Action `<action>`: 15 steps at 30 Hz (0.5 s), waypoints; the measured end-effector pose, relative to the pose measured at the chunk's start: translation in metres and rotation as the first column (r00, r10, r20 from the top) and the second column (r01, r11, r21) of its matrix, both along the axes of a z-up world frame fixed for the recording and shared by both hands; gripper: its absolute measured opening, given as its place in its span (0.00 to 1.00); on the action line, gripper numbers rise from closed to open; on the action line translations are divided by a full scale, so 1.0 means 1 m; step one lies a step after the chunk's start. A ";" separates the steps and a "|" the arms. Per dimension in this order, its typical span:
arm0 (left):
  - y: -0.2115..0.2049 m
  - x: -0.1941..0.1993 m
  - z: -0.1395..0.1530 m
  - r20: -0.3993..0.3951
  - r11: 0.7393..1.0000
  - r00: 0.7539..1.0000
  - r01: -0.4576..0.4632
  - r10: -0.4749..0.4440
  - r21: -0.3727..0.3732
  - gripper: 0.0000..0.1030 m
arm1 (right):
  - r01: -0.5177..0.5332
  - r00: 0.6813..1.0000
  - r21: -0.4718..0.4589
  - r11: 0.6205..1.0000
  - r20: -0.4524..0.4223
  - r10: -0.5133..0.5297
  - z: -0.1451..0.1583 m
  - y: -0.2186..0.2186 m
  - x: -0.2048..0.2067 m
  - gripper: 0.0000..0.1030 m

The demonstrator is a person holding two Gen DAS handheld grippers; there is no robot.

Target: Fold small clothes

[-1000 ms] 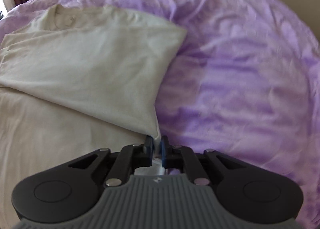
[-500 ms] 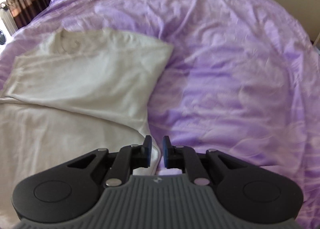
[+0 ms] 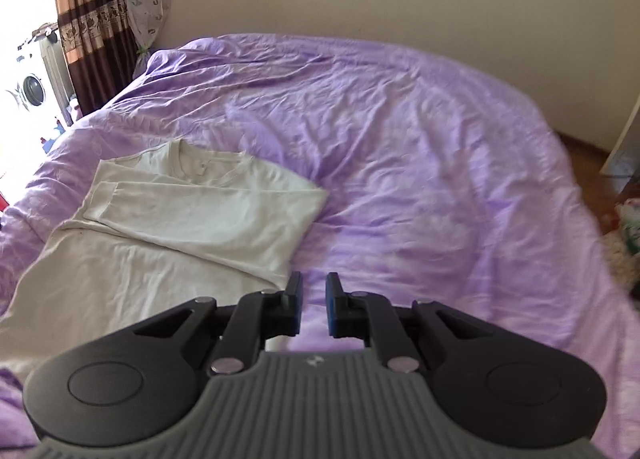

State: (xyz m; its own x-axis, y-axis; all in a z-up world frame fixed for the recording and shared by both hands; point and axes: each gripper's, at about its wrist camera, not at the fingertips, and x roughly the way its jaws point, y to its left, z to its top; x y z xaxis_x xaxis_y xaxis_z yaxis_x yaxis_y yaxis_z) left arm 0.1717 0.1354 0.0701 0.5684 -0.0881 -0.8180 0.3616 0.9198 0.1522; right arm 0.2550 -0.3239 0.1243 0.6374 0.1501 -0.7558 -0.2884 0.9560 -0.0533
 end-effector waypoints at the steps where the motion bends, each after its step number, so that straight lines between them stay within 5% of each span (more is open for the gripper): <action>1: -0.001 -0.007 0.002 -0.001 1.000 1.000 0.011 -0.011 0.004 0.11 | 0.004 1.000 -0.014 1.000 0.002 -0.004 0.010 -0.007 -0.008 0.05; 8: -0.014 -0.046 0.005 -0.050 0.993 0.993 0.109 -0.107 0.042 0.20 | -0.032 0.999 -0.134 0.990 -0.043 0.026 0.055 -0.033 -0.061 0.06; 15: -0.041 -0.089 -0.026 -0.169 0.941 0.937 0.324 -0.305 0.098 0.39 | -0.280 0.945 -0.191 0.941 -0.228 0.235 -0.008 0.007 -0.099 0.15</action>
State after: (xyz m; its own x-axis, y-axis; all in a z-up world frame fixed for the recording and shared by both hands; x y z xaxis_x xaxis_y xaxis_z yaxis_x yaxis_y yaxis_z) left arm 0.0826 0.0941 0.0439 0.3983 -0.1360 -0.9071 0.6563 0.7331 0.1783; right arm 0.1557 -0.3172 0.1163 0.4317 0.1068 -0.8957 -0.5495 0.8186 -0.1673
